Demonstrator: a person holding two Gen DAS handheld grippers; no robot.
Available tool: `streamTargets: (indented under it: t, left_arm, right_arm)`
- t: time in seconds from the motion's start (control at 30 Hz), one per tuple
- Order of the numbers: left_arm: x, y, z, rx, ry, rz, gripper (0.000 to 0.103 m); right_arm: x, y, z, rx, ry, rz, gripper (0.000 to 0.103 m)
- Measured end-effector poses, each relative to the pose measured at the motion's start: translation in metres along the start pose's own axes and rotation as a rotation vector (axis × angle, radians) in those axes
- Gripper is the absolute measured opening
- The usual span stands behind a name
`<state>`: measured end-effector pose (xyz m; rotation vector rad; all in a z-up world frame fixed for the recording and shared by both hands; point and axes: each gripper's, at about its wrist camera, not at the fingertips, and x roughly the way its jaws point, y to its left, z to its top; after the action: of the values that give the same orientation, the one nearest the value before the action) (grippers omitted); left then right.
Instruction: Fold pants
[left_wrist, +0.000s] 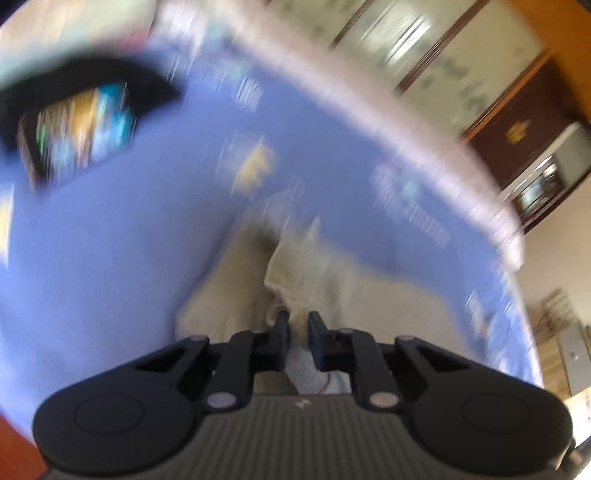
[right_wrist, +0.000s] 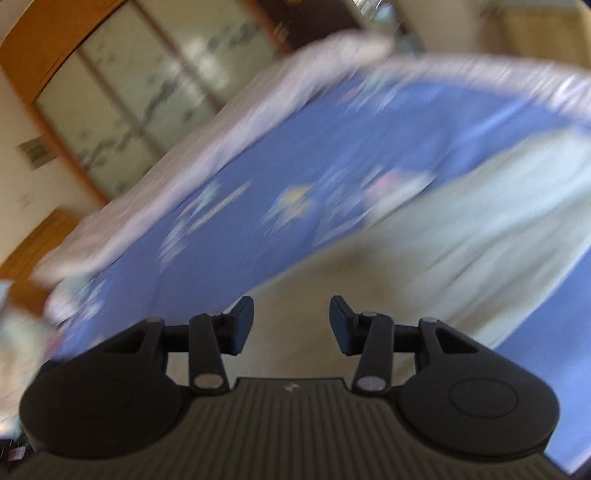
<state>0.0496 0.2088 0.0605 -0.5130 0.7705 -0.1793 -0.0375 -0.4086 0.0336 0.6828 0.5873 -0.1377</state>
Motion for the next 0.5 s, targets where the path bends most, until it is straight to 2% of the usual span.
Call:
streamTargets:
  t: [0.1, 0.17, 0.23, 0.33, 0.37, 0.43, 0.5]
  left_arm:
    - [-0.031, -0.007, 0.02, 0.068, -0.169, -0.026, 0.009]
    - [-0.034, -0.001, 0.02, 0.087, -0.203, -0.027, 0.009]
    - [-0.02, 0.013, 0.008, 0.098, -0.181, 0.014, 0.011]
    - [0.021, 0.038, -0.022, 0.074, 0.006, 0.164, 0.013]
    - [0.03, 0.047, -0.033, 0.052, 0.051, 0.189, 0.017]
    - [0.028, 0.058, -0.044, 0.0, 0.061, 0.188, 0.02]
    - [0.014, 0.066, -0.041, -0.057, 0.026, 0.172, 0.018]
  right_arm:
    - [0.013, 0.043, -0.014, -0.06, 0.09, 0.119, 0.048]
    - [0.02, 0.071, -0.02, -0.09, 0.142, 0.218, 0.049]
    - [0.026, 0.097, -0.026, -0.128, 0.193, 0.304, 0.048]
    - [0.038, 0.128, -0.04, -0.218, 0.279, 0.375, 0.048]
    - [0.045, 0.137, -0.047, -0.26, 0.311, 0.379, 0.048]
    - [0.055, 0.152, -0.061, -0.348, 0.381, 0.357, 0.048]
    - [0.064, 0.156, -0.073, -0.398, 0.462, 0.348, 0.048]
